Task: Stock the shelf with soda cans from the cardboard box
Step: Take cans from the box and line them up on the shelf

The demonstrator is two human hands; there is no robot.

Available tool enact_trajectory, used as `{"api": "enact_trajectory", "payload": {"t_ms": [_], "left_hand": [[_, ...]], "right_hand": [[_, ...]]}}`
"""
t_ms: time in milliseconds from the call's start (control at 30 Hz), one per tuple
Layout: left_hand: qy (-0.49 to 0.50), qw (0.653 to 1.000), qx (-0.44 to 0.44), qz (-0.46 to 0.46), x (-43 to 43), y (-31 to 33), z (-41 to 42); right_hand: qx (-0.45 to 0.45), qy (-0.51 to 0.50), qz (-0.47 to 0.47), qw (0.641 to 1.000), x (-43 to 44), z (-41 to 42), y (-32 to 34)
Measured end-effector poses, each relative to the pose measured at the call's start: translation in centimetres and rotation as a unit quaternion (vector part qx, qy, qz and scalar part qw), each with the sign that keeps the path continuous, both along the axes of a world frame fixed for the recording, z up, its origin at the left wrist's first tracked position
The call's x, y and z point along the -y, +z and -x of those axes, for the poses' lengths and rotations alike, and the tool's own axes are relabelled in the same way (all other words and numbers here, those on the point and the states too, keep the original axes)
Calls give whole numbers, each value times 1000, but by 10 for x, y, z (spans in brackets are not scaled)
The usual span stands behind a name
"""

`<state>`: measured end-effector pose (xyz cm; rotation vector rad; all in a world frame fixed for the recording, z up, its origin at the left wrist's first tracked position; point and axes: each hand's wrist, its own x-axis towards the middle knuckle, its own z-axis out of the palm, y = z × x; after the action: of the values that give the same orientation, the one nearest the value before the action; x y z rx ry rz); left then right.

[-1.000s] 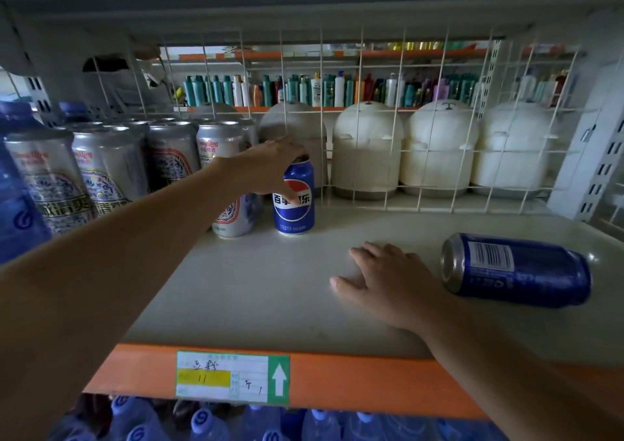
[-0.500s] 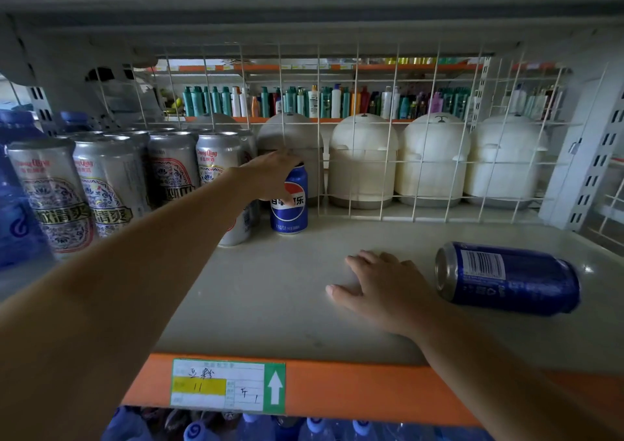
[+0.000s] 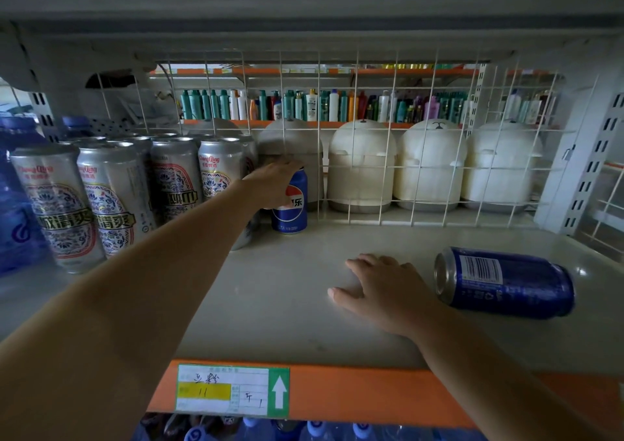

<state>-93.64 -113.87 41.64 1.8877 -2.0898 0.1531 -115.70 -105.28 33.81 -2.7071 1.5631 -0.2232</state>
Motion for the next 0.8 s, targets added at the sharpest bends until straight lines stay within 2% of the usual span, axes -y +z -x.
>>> {"api": "enact_trajectory", "payload": {"t_ms": [533,667,800], "left_hand": [[-36,997,-46,42,6,-10,10],[-38,992,-89,78,5,-13,8],[-36,990,-123,54,3,-12,4]], "right_hand": [[9,-4,-18,1000,-2,-1,4],[-3,-3,-21,1000,-1,-1,4],[-4,1,-24,1000,0,-1,3]]}}
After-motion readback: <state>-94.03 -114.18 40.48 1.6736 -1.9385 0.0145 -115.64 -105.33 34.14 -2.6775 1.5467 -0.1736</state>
